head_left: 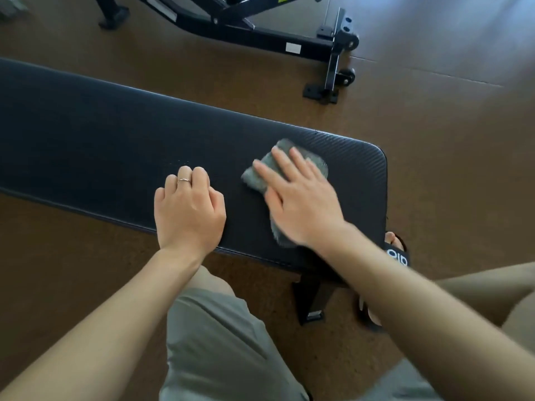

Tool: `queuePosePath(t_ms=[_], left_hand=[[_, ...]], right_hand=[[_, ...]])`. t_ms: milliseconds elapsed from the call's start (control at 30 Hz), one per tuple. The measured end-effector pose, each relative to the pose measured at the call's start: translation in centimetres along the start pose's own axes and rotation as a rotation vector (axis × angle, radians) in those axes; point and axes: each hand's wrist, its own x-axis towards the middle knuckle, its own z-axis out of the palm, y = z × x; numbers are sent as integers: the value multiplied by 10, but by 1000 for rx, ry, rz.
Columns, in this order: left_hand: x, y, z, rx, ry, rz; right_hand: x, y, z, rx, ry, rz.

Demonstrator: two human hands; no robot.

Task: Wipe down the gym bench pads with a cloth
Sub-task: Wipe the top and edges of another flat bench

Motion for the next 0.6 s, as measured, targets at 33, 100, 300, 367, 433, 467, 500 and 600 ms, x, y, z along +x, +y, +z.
queuePosePath(t_ms=[33,100,300,367,433,467,500,600], left_hand=[[-1,0,0,-10,0,-4],[-1,0,0,-24,2,-9],[-1,5,0,-43,-9,-70],[0,5,0,-56,-8,-67],[0,4,0,-69,1,-67],[0,4,0,-75,7,-64],[0,4,0,-82,10,-59],[-1,3,0,-107,19,-50]], right_hand=[[23,13,-4,3,16,40],[66,30,-10,-2,28,118],[104,-12,1,-66,102,281],[104,-18,2,-32,97,246],[101,-9,0,-8,100,191],[96,-1,-2,3,115,167],[88,10,-3,12,143,161],[52,65,-12,41,213,300]])
